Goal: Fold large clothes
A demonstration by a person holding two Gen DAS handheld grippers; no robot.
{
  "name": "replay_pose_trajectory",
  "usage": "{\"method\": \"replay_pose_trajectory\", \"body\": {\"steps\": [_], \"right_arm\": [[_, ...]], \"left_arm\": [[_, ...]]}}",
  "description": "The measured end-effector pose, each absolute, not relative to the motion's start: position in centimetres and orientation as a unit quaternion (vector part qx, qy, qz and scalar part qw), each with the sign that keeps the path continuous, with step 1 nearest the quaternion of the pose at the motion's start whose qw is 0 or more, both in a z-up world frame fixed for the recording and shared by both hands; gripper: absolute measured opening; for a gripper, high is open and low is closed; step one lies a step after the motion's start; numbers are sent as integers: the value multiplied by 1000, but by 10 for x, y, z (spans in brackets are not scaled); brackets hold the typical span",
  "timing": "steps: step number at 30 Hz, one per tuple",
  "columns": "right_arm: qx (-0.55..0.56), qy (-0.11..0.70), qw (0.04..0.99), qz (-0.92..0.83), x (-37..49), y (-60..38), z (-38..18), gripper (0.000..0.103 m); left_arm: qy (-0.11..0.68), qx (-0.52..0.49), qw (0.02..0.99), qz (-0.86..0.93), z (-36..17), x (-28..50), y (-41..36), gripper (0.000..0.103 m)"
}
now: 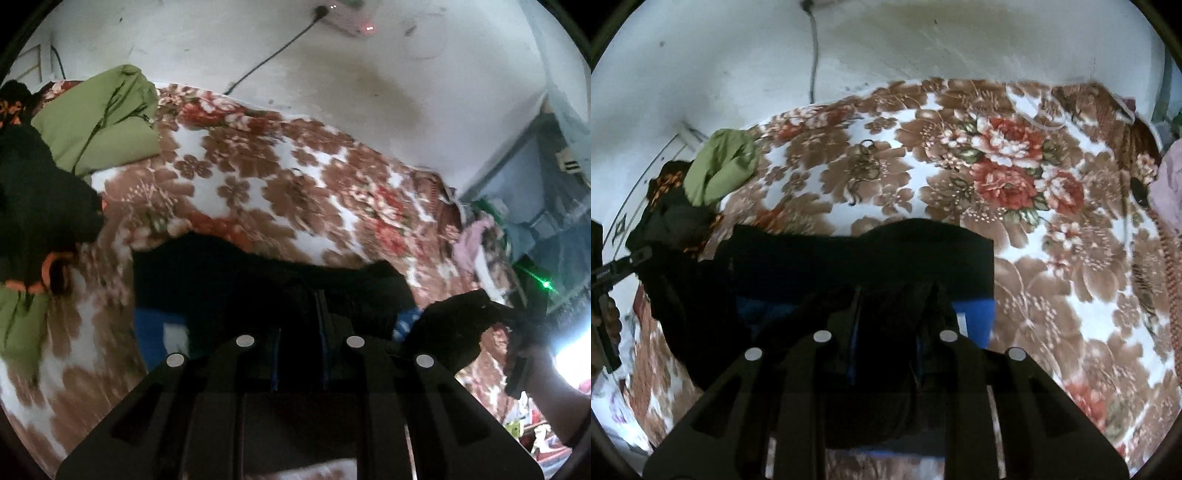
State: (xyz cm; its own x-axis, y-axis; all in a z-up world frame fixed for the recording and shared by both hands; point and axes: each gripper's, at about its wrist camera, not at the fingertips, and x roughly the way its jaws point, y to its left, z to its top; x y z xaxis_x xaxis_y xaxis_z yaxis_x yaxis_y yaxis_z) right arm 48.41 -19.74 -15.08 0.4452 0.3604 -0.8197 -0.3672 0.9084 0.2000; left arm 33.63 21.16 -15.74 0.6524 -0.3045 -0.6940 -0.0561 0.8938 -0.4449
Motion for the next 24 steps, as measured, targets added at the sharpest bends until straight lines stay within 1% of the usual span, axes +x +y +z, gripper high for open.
{"method": "replay_pose_trajectory", "body": {"steps": [9, 14, 17, 19, 21, 22, 23, 24], "right_arm": [[18, 514, 833, 205, 607, -175, -212, 22], [25, 546, 813, 199, 651, -172, -257, 22], [40, 561, 802, 200, 665, -173, -274, 23], [56, 571, 790, 215, 670, -175, -286, 27], [87, 567, 788, 225, 670, -184, -288, 36], [103, 566, 784, 233, 668, -188, -287, 44], [111, 563, 783, 239, 667, -190, -285, 48], [121, 554, 785, 249, 665, -194, -280, 57]], "left_arm": [[462, -236, 854, -44, -228, 431, 260, 14], [492, -228, 840, -37, -265, 471, 271, 14], [510, -238, 826, -35, -282, 484, 277, 15], [527, -260, 808, -33, -295, 487, 282, 20], [522, -298, 799, -35, -299, 485, 290, 26], [521, -305, 797, -38, -300, 484, 293, 29], [517, -313, 796, -39, -298, 482, 295, 32], [515, -315, 796, -41, -296, 481, 296, 35]]}}
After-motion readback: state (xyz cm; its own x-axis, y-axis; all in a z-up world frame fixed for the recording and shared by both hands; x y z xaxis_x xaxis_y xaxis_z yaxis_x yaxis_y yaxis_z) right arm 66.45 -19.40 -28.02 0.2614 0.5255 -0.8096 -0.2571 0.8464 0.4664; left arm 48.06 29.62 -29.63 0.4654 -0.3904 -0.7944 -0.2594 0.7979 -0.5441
